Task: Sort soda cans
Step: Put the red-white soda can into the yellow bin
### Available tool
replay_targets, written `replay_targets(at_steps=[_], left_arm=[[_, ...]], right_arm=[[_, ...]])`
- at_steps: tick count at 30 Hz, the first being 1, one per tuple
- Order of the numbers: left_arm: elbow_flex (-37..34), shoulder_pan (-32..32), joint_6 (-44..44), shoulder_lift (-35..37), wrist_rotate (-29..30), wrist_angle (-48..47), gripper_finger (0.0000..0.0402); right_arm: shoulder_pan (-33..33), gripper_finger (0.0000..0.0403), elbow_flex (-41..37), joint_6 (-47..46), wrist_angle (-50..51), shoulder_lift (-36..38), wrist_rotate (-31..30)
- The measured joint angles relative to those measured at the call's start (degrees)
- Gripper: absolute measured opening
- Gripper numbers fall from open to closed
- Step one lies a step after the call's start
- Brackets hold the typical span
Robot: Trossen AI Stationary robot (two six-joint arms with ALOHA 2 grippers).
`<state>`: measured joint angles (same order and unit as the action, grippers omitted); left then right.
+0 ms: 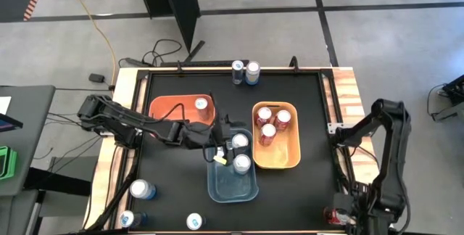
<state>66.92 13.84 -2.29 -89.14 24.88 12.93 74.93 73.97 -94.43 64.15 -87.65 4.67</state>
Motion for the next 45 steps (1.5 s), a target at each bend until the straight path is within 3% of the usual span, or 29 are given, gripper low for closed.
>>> replay_targets(at_steps=[30, 39, 45], left_arm=[[0.0, 4.9, -2.51, 0.0, 2.84, -0.11, 0.0366], [-0.02, 4.9, -2.11, 0.0, 2.84, -0.18, 0.0366], [-0.02, 4.93, -2.11, 0.0, 2.82, -0.22, 0.0366]], right_arm=[[-1.57, 0.039, -0.11, 10.76, 0.26, -13.27, -0.2], [-3.08, 0.0317, -0.11, 12.46, -2.09, -15.42, -0.44], [-3.93, 0.0312, -0.04, 12.44, -2.21, -15.44, -0.43]])
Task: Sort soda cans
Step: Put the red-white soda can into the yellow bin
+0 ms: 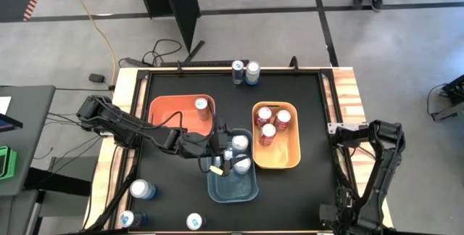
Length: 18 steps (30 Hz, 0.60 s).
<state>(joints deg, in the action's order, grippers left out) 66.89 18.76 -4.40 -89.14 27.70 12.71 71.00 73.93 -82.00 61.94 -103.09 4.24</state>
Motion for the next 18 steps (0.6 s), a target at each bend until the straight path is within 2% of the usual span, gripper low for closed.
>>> replay_targets(at_steps=[10, 18], left_arm=[[0.0, 0.0, 1.79, 0.0, -0.02, -0.08, 0.0366], [-0.02, 0.0, 4.59, 0.62, 0.45, -1.39, 0.0366]], right_arm=[[-2.85, 0.0312, 4.68, 4.12, 9.1, 1.13, -2.18], [-9.14, 0.0312, 13.49, 13.0, 20.87, 6.83, -7.01]])
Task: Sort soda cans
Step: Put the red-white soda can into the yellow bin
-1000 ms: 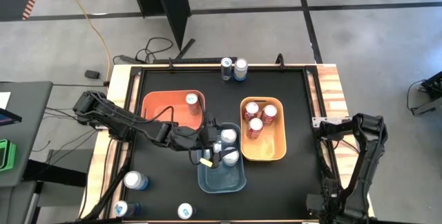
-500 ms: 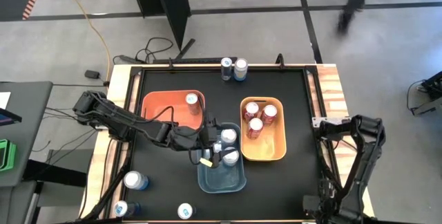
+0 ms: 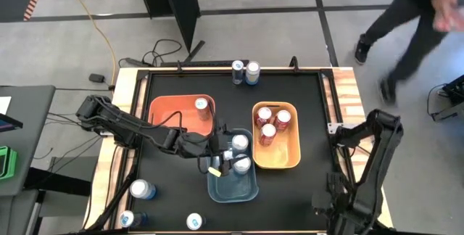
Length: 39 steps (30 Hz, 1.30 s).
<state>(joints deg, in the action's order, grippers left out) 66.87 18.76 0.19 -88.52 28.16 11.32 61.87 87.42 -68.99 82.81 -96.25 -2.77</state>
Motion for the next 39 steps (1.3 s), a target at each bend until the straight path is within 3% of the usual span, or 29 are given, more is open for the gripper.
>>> replay_targets(at_steps=[5, 9, 16, 21, 34, 39], left_arm=[[0.0, -0.02, -0.05, 2.64, 1.86, -4.35, 0.0366], [0.0, 0.23, -1.34, 4.64, 2.42, -9.29, 0.0366], [-0.02, 1.87, -2.83, 5.31, 10.06, -15.61, 0.0366], [0.0, 1.97, -1.99, 7.37, 10.63, -17.18, 0.0366], [-0.02, 0.93, 3.55, 8.76, 10.54, -19.68, 0.0366], [-0.02, -1.63, 5.3, 8.76, 6.14, -19.63, 0.0366]], right_arm=[[-6.37, 0.0312, 8.05, 7.77, 7.61, 3.55, -8.0], [-14.5, 0.0312, 10.84, 17.65, 6.81, 6.32, -13.78], [-31.94, 0.0312, 10.24, 31.93, 7.17, 8.16, -14.15], [-39.54, 0.0312, 5.61, 36.69, 7.32, 8.31, -9.98], [-47.93, 0.0312, -13.05, 38.24, -4.65, 14.59, -6.11], [-51.72, 0.0312, -16.85, 39.11, -10.32, 13.72, -5.01]])
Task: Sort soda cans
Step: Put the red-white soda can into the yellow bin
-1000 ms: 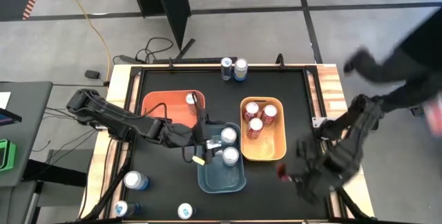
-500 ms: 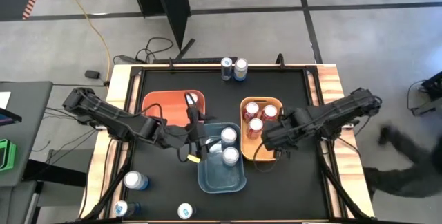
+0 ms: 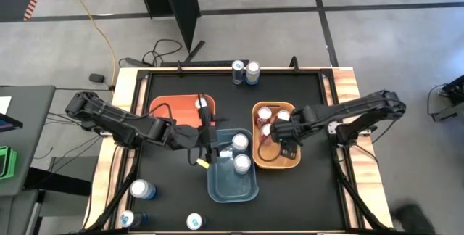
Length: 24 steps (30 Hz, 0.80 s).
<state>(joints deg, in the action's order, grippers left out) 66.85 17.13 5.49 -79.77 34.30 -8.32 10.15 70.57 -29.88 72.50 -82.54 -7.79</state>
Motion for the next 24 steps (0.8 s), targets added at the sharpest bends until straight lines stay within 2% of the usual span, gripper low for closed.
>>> replay_targets(at_steps=[8, 18, 20, 24], left_arm=[[-1.9, -5.29, 3.09, -0.08, -8.86, 1.63, 0.0366], [-2.6, -9.66, 3.73, -0.07, -15.06, 1.54, 0.0366], [-2.6, -9.69, 4.08, -0.07, -15.08, 1.4, 0.0366], [-2.6, -9.69, 4.36, -0.07, -15.13, 1.33, 0.0366]], right_arm=[[-5.51, 0.0312, -2.64, 0.65, -2.65, -4.98, 0.43], [-8.79, 0.0312, -3.44, 2.32, -6.07, -11.01, 0.48], [-8.91, 0.0324, -3.44, 3.18, -6.35, -11.86, 0.5], [-8.91, 0.0373, -3.42, 4.71, -6.46, -12.44, 0.48]])
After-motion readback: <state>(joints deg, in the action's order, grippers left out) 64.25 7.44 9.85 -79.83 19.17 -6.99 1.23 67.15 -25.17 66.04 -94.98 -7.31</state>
